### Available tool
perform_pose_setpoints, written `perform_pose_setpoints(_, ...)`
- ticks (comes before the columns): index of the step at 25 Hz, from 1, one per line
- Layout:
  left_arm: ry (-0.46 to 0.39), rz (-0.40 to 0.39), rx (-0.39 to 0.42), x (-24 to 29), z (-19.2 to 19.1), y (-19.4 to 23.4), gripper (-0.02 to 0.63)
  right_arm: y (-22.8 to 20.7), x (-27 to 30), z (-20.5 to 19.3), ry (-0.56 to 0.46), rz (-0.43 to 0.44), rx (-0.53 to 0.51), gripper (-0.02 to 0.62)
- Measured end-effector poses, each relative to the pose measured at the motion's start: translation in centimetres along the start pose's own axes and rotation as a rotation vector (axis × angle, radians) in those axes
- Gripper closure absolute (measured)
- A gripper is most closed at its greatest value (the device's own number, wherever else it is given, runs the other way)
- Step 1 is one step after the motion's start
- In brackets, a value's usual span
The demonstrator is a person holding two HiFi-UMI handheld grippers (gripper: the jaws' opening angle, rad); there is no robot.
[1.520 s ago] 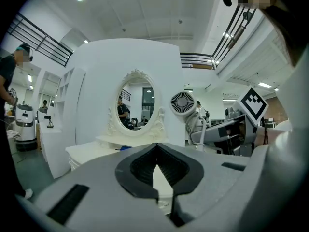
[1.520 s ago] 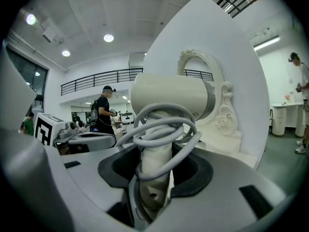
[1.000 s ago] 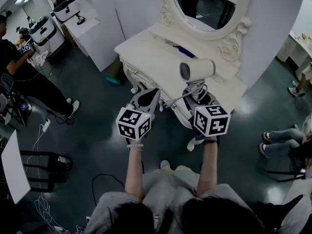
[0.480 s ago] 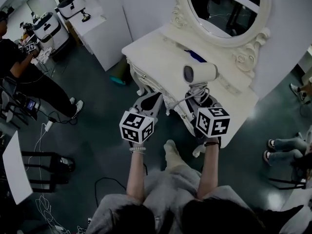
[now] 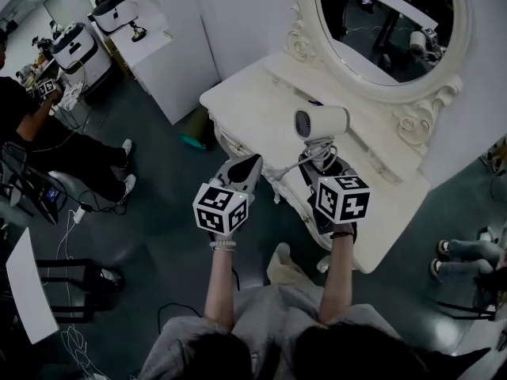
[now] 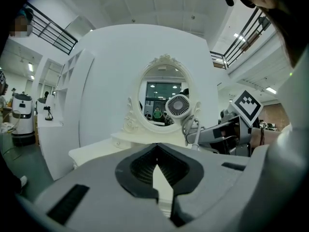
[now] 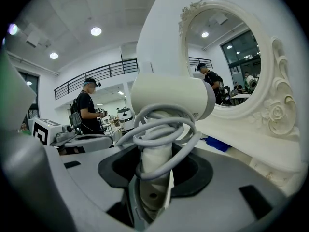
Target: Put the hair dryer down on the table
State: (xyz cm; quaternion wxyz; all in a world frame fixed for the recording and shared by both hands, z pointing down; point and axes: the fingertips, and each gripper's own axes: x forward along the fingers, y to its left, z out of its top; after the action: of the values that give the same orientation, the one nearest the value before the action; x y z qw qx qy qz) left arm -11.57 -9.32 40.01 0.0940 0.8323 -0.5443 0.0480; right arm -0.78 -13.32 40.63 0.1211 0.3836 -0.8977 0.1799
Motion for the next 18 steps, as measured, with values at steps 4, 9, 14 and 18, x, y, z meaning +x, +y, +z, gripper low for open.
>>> perform_pose_setpoints(4,0.005,-0.004,-0.030,2.5,-0.5,2.5,0.601,-0.8,3.3,0.4,0.034,0.006,-0.004,0.411)
perform_pose_setpoints(9,0.023,-0.005,-0.031,6.2,-0.6,5.6,0.601,-3.1,7.5,1.0,0.062,0.007,0.011,0.411)
perform_pose_setpoints(14,0.030,0.002,-0.060,7.8,-0.4,7.6,0.601,-4.7,9.2,1.7,0.085,-0.007,0.029,0.411)
perform_pose_setpoints(18,0.056,-0.004,-0.070,9.1,-0.9,8.3,0.601,-5.9,10.1,1.7,0.104,-0.024,0.047,0.411)
